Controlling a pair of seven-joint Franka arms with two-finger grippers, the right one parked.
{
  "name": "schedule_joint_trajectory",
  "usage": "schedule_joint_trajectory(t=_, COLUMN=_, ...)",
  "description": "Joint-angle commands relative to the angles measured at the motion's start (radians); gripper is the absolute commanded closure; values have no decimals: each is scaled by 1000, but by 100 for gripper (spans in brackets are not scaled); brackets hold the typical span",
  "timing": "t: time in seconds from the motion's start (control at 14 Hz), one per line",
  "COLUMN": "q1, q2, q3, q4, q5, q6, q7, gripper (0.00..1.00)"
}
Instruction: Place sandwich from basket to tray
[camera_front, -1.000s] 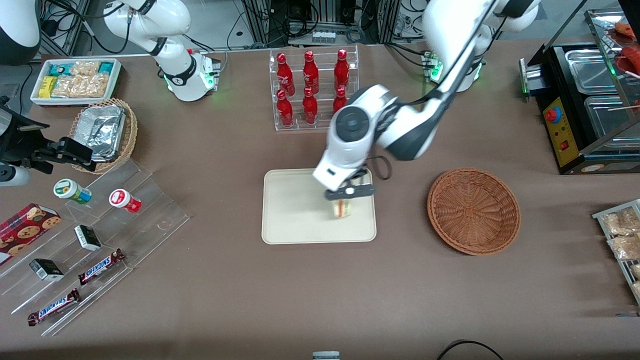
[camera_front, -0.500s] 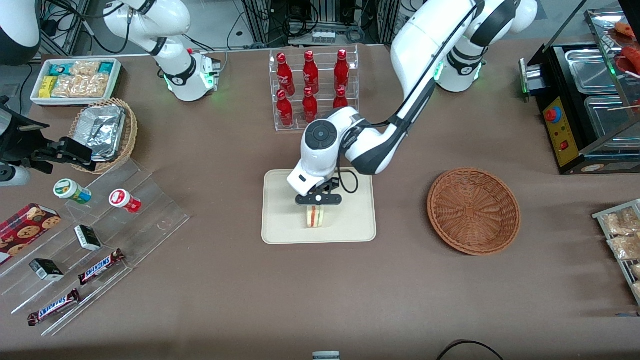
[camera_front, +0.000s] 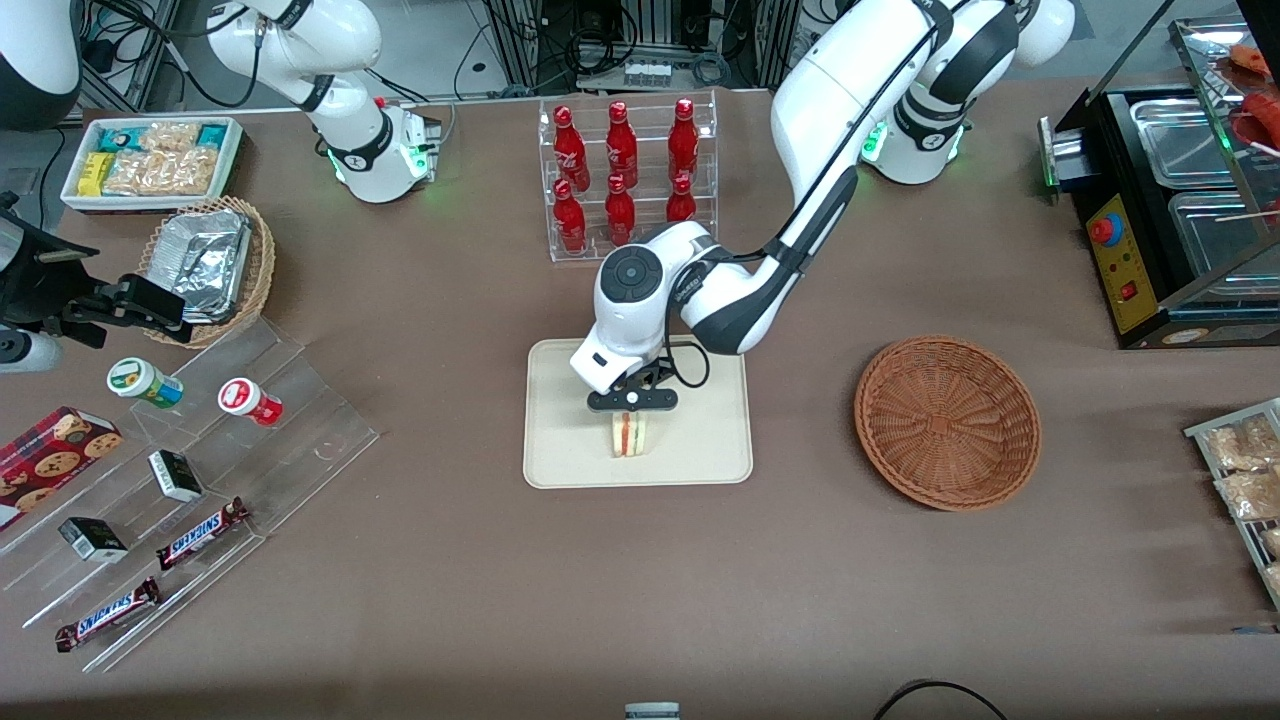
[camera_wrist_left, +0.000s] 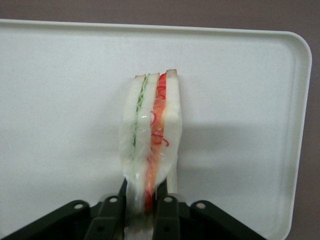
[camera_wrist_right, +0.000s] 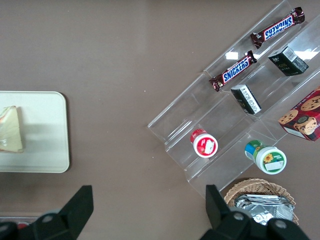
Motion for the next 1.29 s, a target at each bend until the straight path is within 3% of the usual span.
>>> schedule_joint_trajectory(t=0.0, q1=-9, q2=-49, q3=16, q4=31, q5=11, q6=-103, q7=-29, gripper=1)
schedule_joint_trajectory(t=0.36, q1=98, q2=-284, q3=14, q4=20, q5=-28, q6=-402, q7=-121, gripper=1)
schedule_joint_trajectory(t=0.57, q1=217, q2=-419, q3=13, q4=14, q5=-31, q6=-592, q7=-92, gripper=1)
schedule_joint_trajectory(t=0.93, q1=455, q2=-583, q3=13, q4=-13, q5=-92, q6=-783, q7=300, gripper=1)
schedule_joint_trajectory(t=1.21, q1=631, q2=-761, q3=14, q4=-177, q5=-143, q6=-809, q7=654, gripper=1)
